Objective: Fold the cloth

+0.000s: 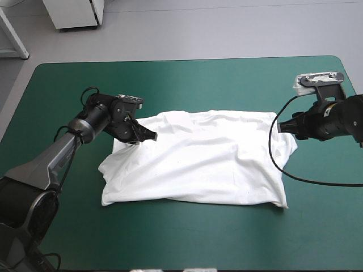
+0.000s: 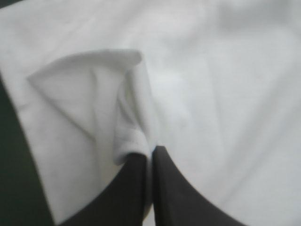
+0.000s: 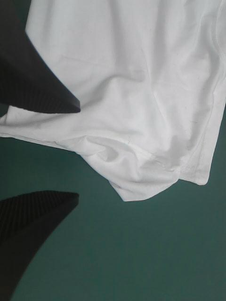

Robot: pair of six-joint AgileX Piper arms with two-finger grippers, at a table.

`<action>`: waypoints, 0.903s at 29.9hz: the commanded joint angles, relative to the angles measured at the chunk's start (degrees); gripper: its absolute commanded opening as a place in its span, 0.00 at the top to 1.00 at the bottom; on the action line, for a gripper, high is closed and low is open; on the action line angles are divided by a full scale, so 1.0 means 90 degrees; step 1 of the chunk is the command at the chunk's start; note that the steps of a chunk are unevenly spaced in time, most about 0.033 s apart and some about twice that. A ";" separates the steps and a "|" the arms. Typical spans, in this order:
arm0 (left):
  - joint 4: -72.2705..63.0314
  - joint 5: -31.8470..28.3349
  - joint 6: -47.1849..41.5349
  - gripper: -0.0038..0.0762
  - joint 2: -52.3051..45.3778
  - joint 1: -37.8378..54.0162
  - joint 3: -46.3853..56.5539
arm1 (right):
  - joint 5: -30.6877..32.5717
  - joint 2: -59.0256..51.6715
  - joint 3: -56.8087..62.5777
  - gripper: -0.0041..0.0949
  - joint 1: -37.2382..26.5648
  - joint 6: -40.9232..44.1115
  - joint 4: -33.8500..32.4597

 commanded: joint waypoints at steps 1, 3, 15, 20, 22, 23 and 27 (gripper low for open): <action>-0.0334 -0.0309 -0.0076 0.96 -0.0094 -0.0336 -0.0211 | -0.0043 -0.0146 -0.0203 0.48 -0.0032 -0.0021 -0.0066; -0.0450 -0.0358 -0.0076 0.96 0.0047 -0.0407 -0.0211 | -0.0043 -0.0146 -0.0203 0.48 -0.0032 -0.0021 -0.0066; -0.0569 -0.0185 0.0108 0.90 0.0791 -0.0409 -0.0254 | -0.0043 -0.0146 -0.0203 0.48 -0.0032 -0.0021 -0.0066; -0.0573 -0.0051 0.0193 0.57 0.0668 -0.0409 -0.0614 | -0.0043 -0.0146 -0.0203 0.48 -0.0032 -0.0021 -0.0066; -0.0573 0.0072 0.0274 0.40 0.0614 -0.0409 -0.0812 | -0.0043 -0.0146 -0.0203 0.48 -0.0032 -0.0021 -0.0066; -0.0559 0.0105 0.0318 0.34 0.0578 -0.0409 -0.0883 | -0.0043 -0.0146 -0.0203 0.48 -0.0032 -0.0021 -0.0066; -0.0469 0.0329 0.0306 0.29 0.0488 -0.0409 -0.1142 | -0.0043 -0.0146 -0.0203 0.48 -0.0032 -0.0021 -0.0100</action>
